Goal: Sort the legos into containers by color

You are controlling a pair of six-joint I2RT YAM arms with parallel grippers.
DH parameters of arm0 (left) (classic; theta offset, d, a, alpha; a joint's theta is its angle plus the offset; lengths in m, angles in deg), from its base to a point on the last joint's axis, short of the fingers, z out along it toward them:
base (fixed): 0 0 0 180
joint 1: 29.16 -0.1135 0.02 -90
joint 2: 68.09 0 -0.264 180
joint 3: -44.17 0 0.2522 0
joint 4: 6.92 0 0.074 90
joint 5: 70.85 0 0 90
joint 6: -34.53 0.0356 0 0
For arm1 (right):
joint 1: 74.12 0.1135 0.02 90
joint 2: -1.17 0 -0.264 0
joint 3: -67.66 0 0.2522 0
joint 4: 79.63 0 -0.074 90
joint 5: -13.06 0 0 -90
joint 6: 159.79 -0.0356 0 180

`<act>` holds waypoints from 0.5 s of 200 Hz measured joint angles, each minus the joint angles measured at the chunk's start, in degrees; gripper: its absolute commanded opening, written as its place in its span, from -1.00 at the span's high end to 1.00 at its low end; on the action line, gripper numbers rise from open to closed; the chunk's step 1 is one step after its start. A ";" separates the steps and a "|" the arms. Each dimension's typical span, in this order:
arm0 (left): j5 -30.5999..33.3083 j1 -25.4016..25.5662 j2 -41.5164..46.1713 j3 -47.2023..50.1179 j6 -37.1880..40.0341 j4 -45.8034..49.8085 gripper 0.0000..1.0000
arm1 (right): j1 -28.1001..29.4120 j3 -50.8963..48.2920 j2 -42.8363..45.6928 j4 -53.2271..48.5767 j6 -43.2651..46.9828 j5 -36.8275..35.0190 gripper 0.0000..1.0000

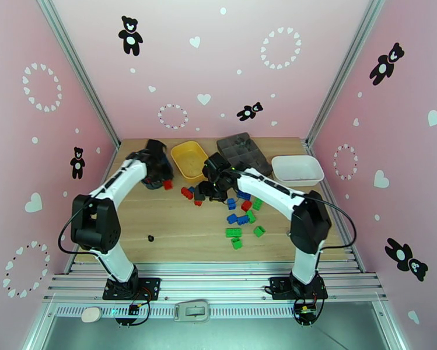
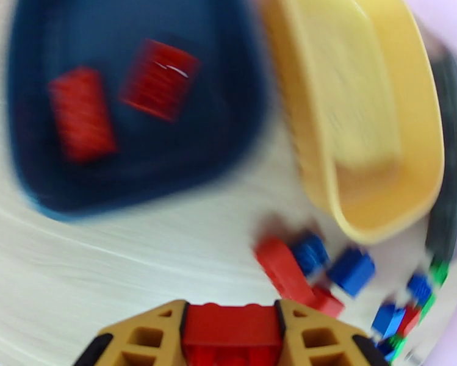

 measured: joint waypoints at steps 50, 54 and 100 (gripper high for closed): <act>-0.04 -5.55 -8.68 -11.98 0.02 2.03 -0.21 | -1.20 2.51 -1.81 -4.02 1.53 -0.87 -0.34; -0.02 -5.66 -9.42 -12.48 0.39 2.16 -0.28 | -1.44 2.54 -1.81 -4.22 1.64 -1.01 -0.34; -0.02 -5.73 -12.15 -14.25 0.52 3.89 -0.39 | -4.57 2.25 -1.77 -5.97 2.32 -2.64 -0.35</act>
